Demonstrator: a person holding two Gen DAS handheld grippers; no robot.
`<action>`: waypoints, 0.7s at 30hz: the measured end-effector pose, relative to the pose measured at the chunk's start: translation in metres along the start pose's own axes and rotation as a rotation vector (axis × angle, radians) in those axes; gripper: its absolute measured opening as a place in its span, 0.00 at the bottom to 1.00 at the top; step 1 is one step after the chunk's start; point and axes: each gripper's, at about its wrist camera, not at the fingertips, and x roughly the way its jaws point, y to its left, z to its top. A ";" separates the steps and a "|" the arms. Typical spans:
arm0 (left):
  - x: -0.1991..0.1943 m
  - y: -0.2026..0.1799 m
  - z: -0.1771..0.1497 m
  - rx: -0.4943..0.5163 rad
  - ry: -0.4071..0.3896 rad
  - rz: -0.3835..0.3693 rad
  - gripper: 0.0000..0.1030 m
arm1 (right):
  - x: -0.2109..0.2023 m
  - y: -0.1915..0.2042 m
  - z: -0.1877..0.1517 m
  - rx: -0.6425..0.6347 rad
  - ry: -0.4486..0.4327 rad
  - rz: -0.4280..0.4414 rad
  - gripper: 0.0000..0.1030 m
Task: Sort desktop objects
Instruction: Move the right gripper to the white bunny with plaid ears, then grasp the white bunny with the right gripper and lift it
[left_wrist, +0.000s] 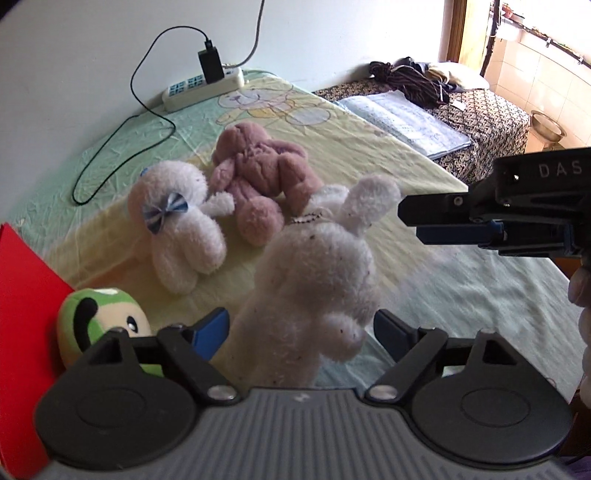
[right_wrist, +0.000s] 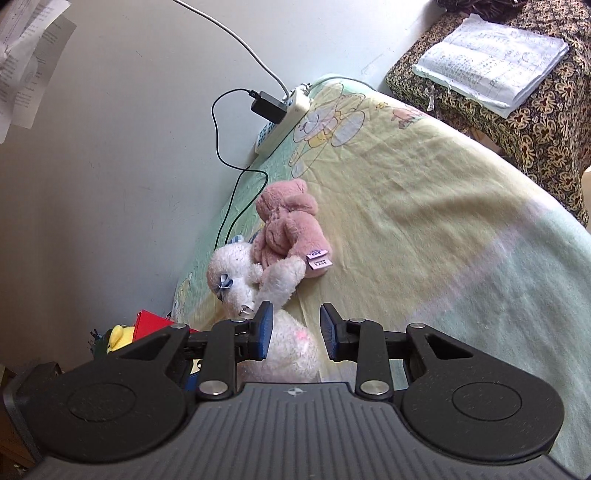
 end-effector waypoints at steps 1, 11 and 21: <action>0.004 -0.001 0.000 0.003 0.010 0.006 0.81 | 0.003 -0.003 0.000 0.007 0.013 0.003 0.28; 0.014 0.020 0.006 -0.099 0.012 -0.058 0.81 | 0.034 -0.001 0.011 0.048 0.123 0.114 0.25; 0.014 0.056 0.013 -0.220 0.008 -0.073 0.77 | 0.067 0.014 0.019 0.100 0.187 0.222 0.26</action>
